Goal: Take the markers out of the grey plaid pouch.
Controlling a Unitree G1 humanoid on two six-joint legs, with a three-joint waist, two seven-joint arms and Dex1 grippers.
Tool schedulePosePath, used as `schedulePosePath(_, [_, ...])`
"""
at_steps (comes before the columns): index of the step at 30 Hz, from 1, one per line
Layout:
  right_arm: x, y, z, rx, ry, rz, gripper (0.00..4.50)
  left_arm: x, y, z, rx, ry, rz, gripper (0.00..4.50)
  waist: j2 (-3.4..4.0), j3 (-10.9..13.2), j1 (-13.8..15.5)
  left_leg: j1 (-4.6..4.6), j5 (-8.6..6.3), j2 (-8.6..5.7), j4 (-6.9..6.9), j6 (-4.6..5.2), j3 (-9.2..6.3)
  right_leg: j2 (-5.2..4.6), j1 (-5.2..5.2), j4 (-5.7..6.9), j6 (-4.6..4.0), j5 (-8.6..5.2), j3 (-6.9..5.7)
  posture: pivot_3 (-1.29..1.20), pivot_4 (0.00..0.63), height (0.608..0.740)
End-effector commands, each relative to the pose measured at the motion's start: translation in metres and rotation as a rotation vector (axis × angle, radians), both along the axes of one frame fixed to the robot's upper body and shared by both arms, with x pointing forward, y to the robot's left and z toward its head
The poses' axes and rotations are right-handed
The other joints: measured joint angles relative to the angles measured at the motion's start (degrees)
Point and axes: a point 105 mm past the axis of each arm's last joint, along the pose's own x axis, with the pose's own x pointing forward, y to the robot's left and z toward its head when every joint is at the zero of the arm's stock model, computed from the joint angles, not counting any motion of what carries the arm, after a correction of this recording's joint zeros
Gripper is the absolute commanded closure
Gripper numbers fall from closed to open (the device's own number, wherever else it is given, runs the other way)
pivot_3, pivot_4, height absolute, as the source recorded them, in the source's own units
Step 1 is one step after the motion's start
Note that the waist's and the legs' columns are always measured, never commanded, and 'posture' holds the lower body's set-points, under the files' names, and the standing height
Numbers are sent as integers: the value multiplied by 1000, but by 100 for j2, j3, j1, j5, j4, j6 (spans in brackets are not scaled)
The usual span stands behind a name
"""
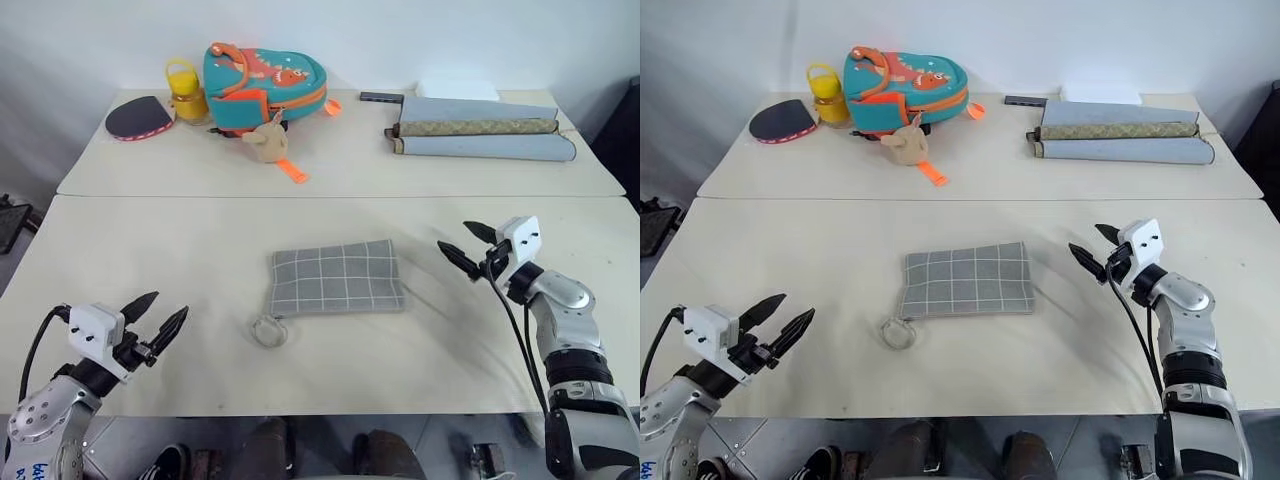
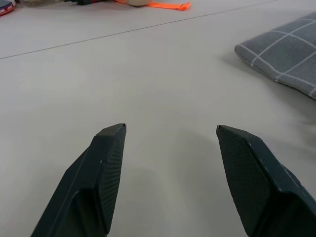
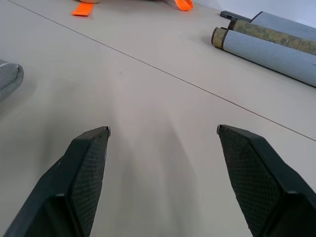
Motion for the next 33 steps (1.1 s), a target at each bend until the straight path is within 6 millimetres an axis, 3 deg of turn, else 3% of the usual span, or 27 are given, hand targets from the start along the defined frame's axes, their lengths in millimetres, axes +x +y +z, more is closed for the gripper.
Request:
schedulePosePath(1, [1,-1,8,4,-40,-10,882,1,-4,8,29,-34,-24,1404,0,0,-4,0,0,0,0,0,0,0,0,0,0,0,3,0,150,740])
schedulePosePath(9, [0,8,14,26,-43,33,882,0,-6,10,37,-53,-46,1404,0,0,-9,0,0,1,-1,0,1,3,-1,0,0,0,30,0,150,740])
schedulePosePath(12, [-1,23,23,33,-69,88,1904,3,-4,13,47,-80,-35,1380,0,0,-9,0,0,2,-1,0,2,3,-3,0,0,0,32,0,150,740])
schedulePosePath(19, [-13,101,58,152,-142,286,4405,20,-10,15,147,-139,-71,1380,0,0,-8,-6,-2,4,-4,-5,14,3,-32,34,0,0,45,0,150,740])
schedulePosePath(22, [-21,129,51,153,-121,346,4458,25,-17,13,208,-160,-118,1380,-4,-3,-9,-12,-2,4,-6,-5,24,4,-54,59,0,0,45,0,150,740])
schedulePosePath(25, [-24,141,28,81,-74,351,4458,32,-25,11,271,-182,-162,1380,-8,-5,12,-14,-3,2,-8,-5,28,4,-58,62,0,0,46,0,150,740])
schedulePosePath(29, [-10,134,-7,-54,9,245,4458,44,-40,13,339,-242,-230,1380,-12,-7,12,-14,-2,-4,-6,-4,33,2,-62,58,0,0,44,0,150,740])
schedulePosePath(33, [-6,128,-16,-100,18,229,4458,55,-54,10,422,-290,-307,1380,-12,-7,-13,-11,0,-2,-7,-5,40,6,-68,62,0,0,40,0,150,740])
